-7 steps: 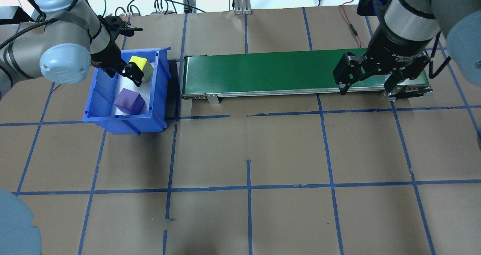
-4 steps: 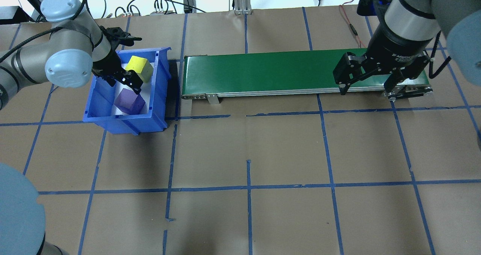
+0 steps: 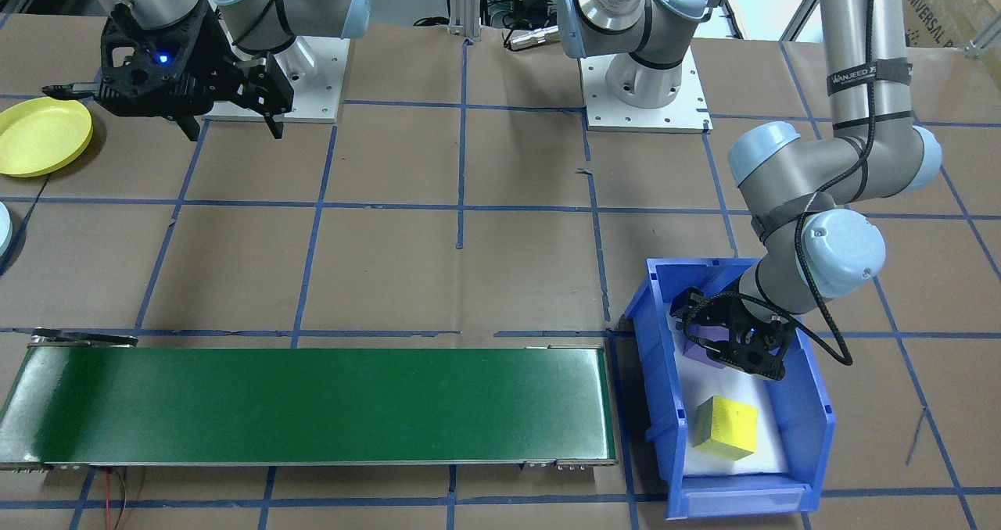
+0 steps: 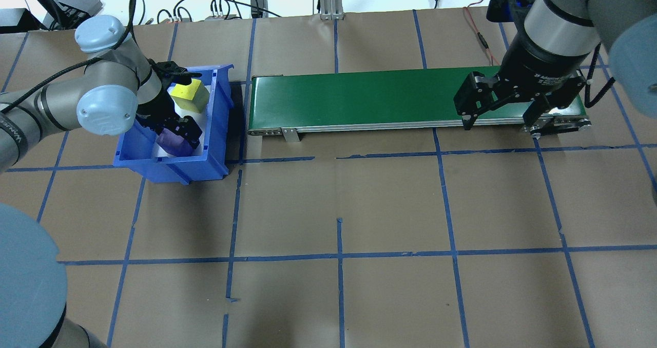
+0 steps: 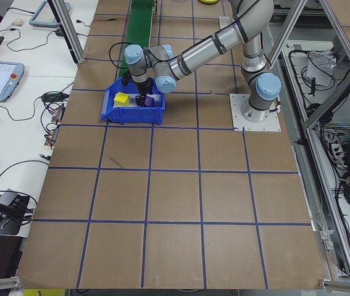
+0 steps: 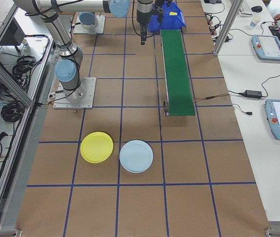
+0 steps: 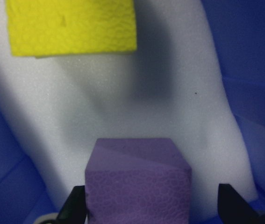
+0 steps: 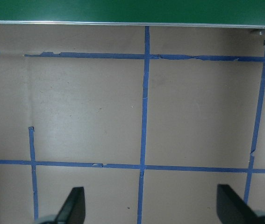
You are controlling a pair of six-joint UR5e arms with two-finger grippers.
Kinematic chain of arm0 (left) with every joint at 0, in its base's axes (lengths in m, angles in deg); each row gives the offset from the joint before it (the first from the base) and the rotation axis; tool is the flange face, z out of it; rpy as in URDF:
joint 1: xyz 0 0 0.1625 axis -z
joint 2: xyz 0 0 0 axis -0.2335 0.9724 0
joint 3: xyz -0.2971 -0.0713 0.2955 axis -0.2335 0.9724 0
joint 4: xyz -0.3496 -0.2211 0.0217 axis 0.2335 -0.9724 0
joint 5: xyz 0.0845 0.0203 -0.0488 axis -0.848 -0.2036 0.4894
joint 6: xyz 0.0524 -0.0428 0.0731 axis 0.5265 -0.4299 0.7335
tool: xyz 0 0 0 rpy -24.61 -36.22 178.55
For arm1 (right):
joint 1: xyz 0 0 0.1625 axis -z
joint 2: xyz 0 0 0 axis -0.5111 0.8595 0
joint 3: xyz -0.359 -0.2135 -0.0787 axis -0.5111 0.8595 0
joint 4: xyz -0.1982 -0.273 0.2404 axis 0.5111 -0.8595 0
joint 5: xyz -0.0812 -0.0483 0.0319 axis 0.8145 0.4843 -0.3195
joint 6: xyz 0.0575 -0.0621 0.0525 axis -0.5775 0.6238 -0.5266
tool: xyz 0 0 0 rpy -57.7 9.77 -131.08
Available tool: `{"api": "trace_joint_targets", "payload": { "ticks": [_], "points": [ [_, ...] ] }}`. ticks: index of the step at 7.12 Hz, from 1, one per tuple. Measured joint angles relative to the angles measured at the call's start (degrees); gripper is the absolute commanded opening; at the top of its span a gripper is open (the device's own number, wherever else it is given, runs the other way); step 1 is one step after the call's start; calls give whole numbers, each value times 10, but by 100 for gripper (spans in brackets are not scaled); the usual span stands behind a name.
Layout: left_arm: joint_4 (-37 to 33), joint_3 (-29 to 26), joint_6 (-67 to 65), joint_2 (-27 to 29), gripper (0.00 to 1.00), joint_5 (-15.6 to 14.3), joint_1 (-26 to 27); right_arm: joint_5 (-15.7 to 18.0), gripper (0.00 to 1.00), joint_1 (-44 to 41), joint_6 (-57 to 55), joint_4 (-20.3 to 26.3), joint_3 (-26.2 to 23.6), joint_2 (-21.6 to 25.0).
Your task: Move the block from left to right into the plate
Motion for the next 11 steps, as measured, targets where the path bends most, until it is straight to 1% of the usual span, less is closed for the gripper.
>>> {"api": "trace_joint_targets", "payload": {
  "ticks": [1, 3, 4, 5, 6, 8, 9, 11],
  "points": [
    [10, 4, 1, 0, 23, -2, -1, 0, 100, 0, 0, 0, 0, 0],
    [12, -1, -1, -16, 23, -7, -1, 0, 100, 0, 0, 0, 0, 0],
    [6, -8, -7, -46, 23, -15, 1, 0, 100, 0, 0, 0, 0, 0],
    [1, -18, -25, -83, 23, -17, 9, -1, 100, 0, 0, 0, 0, 0],
    [-2, -36, -53, -109, 23, -16, 26, -1, 100, 0, 0, 0, 0, 0],
    [1, -76, -112, -127, 24, -15, 93, -1, 100, 0, 0, 0, 0, 0],
    [13, -87, -147, -121, 24, -3, 120, -1, 100, 0, 0, 0, 0, 0],
    [81, -93, -183, -76, 24, 46, 153, 0, 100, 0, 0, 0, 0, 0]
  ]
}}
